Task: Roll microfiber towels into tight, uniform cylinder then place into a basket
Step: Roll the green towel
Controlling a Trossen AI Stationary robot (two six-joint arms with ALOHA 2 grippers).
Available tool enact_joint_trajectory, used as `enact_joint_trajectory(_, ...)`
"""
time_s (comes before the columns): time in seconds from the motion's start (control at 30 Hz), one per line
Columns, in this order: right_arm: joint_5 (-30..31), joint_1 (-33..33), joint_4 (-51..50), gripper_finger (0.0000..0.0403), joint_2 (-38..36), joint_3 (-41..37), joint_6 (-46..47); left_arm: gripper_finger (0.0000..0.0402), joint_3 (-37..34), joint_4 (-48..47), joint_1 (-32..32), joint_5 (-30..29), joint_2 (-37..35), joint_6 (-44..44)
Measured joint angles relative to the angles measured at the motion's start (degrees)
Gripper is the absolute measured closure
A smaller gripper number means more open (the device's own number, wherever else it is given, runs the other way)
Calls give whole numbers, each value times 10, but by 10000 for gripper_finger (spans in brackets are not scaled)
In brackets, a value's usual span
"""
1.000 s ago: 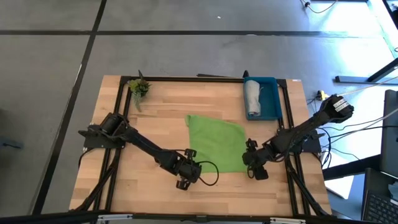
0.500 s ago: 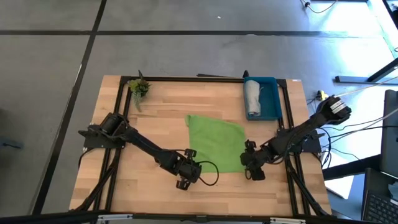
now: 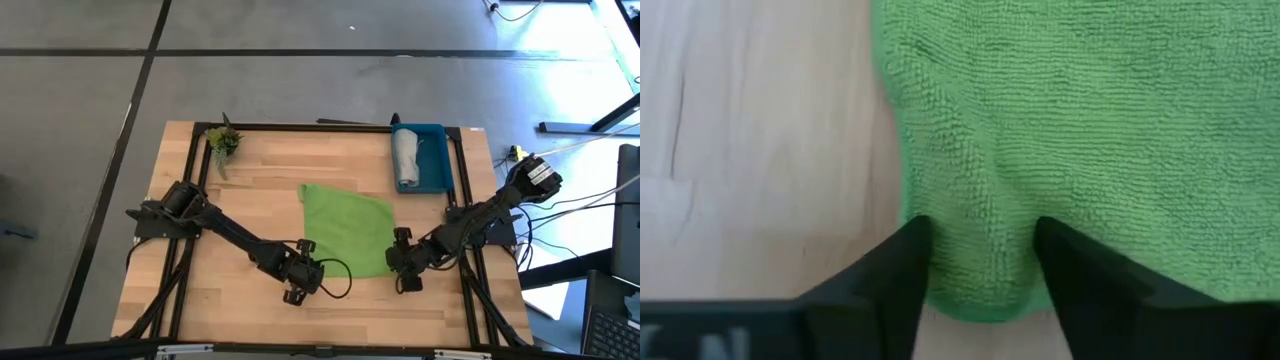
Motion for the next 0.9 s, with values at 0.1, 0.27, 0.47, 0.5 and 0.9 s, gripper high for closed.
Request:
enact_joint_trajectory(0.1,1,0,7,258,1,-1,0,317,0,0,0,-2,0,-6)
enact_joint_trajectory(0.27,0,0,24,329,2,-2,-1,317,0,-4,1,-4,6,-40)
enact_joint_trajectory(0.47,-3,0,29,393,3,-2,-1,317,0,-5,1,-4,4,-40)
enact_joint_trajectory(0.5,-3,0,29,391,3,-2,-1,317,0,-5,1,-4,3,-40)
enact_joint_trajectory(0.9,3,0,31,393,2,-2,-2,294,0,-5,2,-5,3,-45)
